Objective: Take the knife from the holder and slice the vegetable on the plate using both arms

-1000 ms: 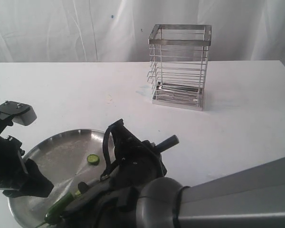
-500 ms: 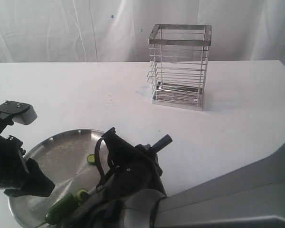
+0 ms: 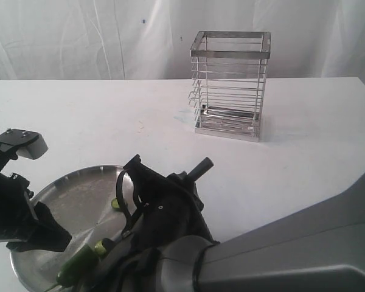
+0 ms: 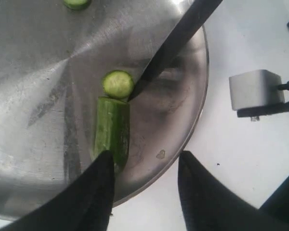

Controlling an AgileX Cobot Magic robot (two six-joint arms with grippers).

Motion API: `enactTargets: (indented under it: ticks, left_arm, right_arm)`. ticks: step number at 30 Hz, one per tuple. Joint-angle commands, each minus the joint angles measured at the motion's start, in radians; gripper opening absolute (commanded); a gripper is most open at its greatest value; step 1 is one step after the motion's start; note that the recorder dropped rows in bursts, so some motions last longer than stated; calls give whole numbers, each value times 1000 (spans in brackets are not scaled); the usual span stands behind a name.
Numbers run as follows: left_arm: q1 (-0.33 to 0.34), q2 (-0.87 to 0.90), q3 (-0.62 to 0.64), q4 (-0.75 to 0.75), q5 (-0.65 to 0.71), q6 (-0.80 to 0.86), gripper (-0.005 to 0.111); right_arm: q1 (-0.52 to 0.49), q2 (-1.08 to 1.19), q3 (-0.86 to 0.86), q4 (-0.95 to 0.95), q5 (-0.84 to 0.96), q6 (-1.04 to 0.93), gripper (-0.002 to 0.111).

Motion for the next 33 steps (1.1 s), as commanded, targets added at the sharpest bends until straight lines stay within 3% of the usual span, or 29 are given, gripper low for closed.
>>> enactTargets:
  ticks: [1,19,33]
  left_arm:
    - [-5,-8,6,-20,22,-6,47]
    - [-5,-8,6,-31,22,-6,47]
    - [-5,-8,6,-38,16,-6,47]
  right_arm:
    - [-5,-2,2,-49,15,-3,0]
    - [42,-11,2,-82,15,-23,0]
    - [-31,17,-14,-205,15,-4,0]
